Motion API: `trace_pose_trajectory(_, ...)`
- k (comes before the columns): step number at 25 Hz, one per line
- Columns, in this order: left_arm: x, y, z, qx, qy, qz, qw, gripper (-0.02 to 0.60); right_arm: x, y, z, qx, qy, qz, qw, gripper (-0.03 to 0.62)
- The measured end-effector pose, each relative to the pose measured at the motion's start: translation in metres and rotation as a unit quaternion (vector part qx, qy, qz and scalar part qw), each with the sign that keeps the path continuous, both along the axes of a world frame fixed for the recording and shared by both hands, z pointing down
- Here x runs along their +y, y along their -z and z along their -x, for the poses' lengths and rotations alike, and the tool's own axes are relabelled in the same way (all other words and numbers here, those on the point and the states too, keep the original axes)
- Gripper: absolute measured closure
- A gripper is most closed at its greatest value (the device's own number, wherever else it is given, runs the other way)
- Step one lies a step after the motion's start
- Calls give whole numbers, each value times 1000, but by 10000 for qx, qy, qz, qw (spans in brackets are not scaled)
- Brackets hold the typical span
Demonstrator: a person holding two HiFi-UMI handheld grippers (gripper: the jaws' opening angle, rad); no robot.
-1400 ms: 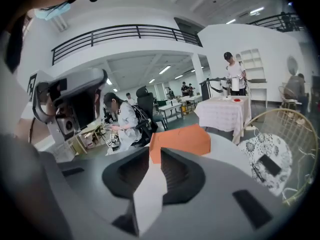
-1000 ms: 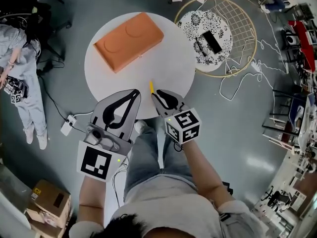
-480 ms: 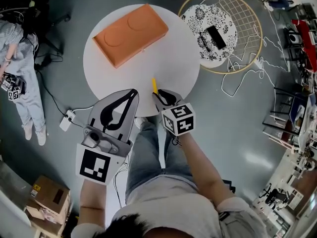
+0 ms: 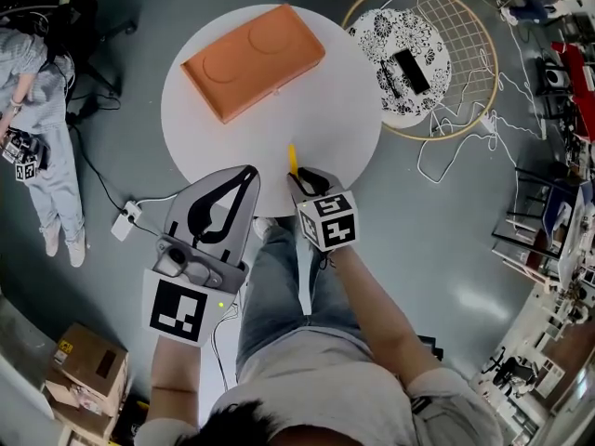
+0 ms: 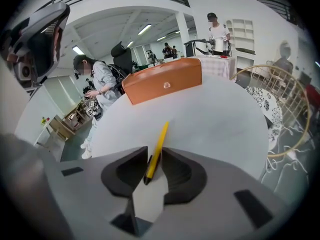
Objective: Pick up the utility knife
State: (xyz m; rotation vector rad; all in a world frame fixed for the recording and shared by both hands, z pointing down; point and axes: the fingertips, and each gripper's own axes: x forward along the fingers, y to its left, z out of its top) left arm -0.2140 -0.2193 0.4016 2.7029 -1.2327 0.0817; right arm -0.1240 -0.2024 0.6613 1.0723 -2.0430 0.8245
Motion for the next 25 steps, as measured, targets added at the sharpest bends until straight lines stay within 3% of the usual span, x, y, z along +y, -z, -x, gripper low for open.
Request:
trace_pose_trajectory(5,0,-1,1,21,35,2,10000,571,1,-1,3,631,120,-149,9978,505)
trace_pose_trajectory(11,-1,2,0,30,68,-16,10000,571,0,1,10,1344,835,-492,9862,539)
trace_pose_trajectory(19,7,7,-2,-62,111,-61,9999,571,0,19,10,748,645,-588,9934,542)
trace_pose_trajectory(25,16,19,-12,-53,245,-163,9996,571,-2,64,14,177,689,-1004,9924,542)
